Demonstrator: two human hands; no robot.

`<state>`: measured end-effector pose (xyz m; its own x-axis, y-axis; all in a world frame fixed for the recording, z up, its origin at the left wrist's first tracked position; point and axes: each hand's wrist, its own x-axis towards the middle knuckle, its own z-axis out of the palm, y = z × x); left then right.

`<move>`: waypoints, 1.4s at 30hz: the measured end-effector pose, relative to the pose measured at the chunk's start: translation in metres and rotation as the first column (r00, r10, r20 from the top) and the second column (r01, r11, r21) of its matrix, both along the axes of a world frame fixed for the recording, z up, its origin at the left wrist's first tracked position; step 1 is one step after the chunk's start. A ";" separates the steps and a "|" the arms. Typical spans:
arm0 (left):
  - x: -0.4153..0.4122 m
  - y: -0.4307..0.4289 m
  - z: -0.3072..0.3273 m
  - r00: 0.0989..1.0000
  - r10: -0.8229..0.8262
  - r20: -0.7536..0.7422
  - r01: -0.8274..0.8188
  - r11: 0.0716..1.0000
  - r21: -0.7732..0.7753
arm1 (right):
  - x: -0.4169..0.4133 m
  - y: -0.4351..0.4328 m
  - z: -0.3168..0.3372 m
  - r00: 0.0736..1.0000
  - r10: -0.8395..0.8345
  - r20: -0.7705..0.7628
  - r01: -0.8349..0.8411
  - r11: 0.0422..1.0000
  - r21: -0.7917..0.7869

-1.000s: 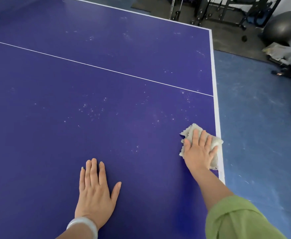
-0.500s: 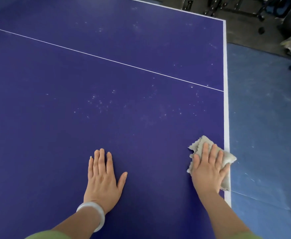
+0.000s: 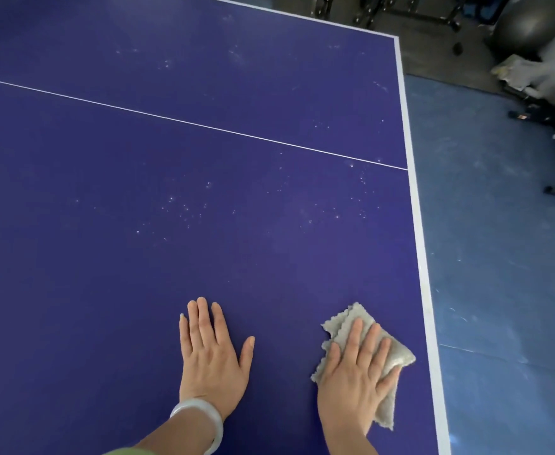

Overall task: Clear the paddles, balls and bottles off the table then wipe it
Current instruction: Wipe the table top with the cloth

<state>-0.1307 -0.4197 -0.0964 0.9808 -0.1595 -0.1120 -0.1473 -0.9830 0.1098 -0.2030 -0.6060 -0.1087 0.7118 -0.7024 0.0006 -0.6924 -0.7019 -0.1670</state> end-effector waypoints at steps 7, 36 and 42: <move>0.005 0.014 0.008 0.999 -0.034 -0.019 0.030 0.984 -0.173 | 0.034 0.072 -0.002 0.998 0.057 0.025 -0.056 0.998 -0.016; 0.098 0.196 -0.002 0.986 -0.153 0.063 0.155 0.988 -0.023 | 0.078 0.204 0.001 0.791 0.612 -0.013 -0.611 0.788 -0.074; 0.098 0.195 -0.003 0.986 -0.158 0.050 0.159 0.987 -0.018 | 0.144 0.058 0.015 0.969 0.177 -0.175 -0.199 0.973 -0.118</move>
